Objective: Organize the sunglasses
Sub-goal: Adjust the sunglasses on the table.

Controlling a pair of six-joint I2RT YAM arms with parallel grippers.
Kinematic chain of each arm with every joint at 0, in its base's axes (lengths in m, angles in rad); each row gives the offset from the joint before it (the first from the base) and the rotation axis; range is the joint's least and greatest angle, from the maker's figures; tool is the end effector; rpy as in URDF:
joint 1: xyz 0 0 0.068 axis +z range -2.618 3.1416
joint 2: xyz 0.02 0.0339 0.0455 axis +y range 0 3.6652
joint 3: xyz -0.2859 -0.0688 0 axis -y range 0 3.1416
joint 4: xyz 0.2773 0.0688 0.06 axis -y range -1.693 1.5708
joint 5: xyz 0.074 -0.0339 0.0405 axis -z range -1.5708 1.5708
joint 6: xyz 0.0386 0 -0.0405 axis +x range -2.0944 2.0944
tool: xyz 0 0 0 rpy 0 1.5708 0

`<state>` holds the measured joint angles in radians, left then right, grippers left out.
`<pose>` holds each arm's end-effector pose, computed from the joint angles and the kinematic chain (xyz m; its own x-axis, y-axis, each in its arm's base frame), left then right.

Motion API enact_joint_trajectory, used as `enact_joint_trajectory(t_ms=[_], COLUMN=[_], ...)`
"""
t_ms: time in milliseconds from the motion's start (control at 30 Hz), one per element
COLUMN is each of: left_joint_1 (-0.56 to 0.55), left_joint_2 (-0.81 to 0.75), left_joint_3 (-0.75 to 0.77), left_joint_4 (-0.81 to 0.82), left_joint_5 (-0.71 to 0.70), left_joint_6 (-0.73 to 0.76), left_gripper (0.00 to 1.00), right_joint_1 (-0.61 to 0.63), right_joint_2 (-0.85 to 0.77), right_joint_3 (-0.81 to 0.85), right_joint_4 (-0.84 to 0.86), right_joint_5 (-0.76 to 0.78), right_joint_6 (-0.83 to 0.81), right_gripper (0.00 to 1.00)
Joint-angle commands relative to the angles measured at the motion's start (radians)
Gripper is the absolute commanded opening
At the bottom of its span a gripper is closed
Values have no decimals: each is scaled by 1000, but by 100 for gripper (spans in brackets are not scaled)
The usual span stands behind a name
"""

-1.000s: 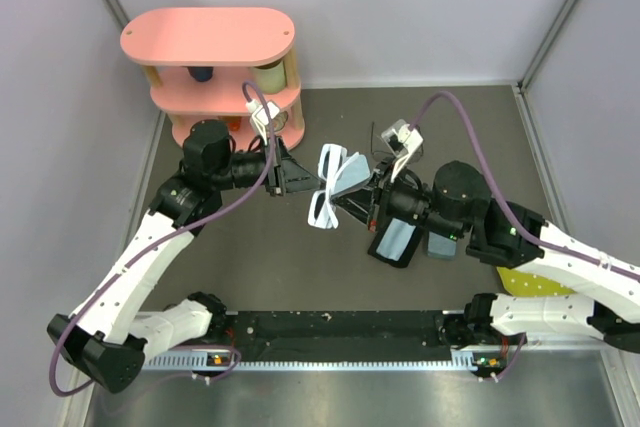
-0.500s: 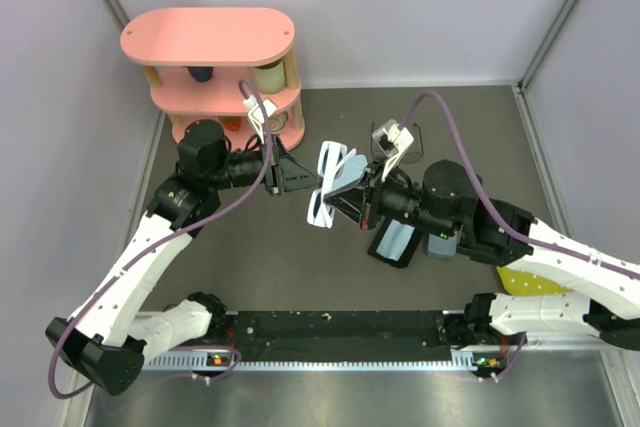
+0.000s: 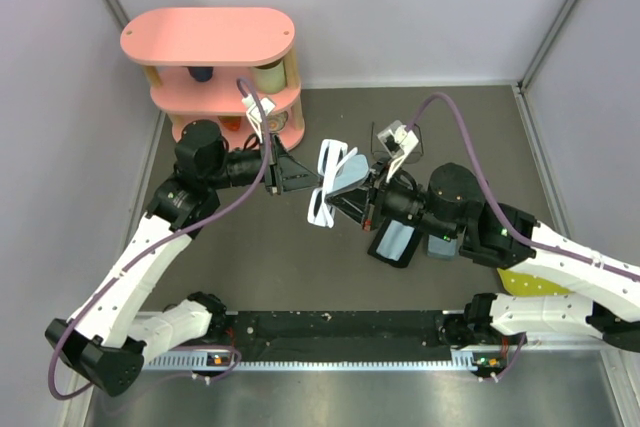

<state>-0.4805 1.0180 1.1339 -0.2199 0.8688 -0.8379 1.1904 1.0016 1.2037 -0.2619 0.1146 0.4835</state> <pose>0.1963 -0.1356 0.4382 -0.7840 -0.1326 -0.6065 0.5818 0.1839 -0.7923 0.0923 0.2190 0.4620 -0.4288 0.1716 -0.8870 -0.7689 0.4462 0.4580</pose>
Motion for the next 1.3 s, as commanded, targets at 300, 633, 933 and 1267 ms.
enact_joint_trajectory(t_ms=[300,633,933,1267], left_joint_1=[-3,-3,-3,-3], left_joint_2=[-48,-47,-61,-85], left_joint_3=[-39,-51,-59,-74], left_joint_4=[103,94,50,31], left_joint_5=[29,9,-59,-82], left_joint_6=[-26,-15,49,157], left_gripper=[0,0,0,0], right_joint_1=[0,0,0,0], right_joint_2=[49,104,91,25], right_joint_3=[17,45,28,-29], right_joint_4=[62,102,168,296], right_joint_5=[-68,-110,-110,-147], right_joint_6=[-8,23,63,96], right_gripper=[19,45,48,49])
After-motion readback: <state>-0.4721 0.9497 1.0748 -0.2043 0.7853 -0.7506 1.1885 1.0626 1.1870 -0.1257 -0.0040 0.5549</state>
